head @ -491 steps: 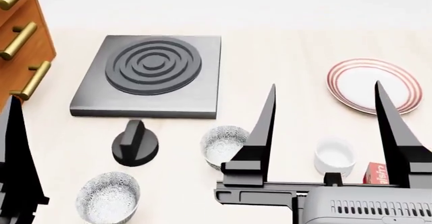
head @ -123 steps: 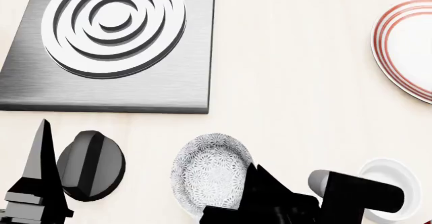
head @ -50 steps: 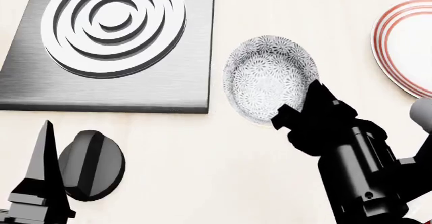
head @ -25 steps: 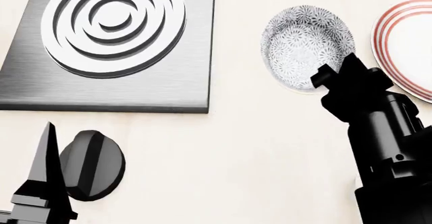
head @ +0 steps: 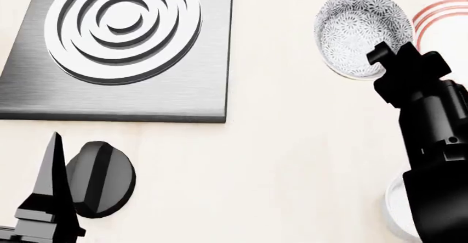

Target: Pick the akita bowl next to the ramekin and place it on the plate.

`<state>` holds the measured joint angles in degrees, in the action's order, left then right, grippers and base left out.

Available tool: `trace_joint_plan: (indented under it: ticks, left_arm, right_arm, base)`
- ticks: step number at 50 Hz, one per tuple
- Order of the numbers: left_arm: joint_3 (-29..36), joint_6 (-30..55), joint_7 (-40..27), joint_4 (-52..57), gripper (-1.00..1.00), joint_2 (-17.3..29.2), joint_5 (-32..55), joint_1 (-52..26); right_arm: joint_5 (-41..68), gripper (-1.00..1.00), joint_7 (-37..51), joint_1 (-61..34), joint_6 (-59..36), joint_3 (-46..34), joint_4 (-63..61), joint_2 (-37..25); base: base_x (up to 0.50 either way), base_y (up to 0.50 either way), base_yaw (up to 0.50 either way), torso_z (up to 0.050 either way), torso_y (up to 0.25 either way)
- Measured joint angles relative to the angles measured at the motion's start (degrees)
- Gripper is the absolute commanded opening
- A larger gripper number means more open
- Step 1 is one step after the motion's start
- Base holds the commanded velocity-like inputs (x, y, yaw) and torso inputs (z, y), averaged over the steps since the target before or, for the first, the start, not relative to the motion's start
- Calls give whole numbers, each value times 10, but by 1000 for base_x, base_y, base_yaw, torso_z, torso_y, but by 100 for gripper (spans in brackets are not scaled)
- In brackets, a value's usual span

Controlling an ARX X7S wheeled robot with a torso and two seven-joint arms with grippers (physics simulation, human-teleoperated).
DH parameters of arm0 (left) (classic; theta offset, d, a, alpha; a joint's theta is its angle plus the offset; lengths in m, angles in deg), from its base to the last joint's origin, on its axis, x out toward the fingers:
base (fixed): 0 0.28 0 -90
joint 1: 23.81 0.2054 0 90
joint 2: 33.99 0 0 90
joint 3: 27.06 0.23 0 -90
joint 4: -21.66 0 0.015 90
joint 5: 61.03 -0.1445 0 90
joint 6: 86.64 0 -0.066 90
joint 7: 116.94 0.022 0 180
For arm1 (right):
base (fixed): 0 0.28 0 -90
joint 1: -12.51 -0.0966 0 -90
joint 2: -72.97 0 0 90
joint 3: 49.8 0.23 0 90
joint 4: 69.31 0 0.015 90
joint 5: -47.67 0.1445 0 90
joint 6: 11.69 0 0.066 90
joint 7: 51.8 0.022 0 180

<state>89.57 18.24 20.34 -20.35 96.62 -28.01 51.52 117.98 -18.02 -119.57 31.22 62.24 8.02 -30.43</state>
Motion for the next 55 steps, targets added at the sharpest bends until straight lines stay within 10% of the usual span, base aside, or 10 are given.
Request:
trace_joint_plan:
  ticks: [55]
  left_arm:
    - [6,-7,4,-16,100,-2,-6,-2]
  right_arm:
    - [-53,-100,-21,-68,68,17,145,-46]
  base:
    - [0,0,0,0,1]
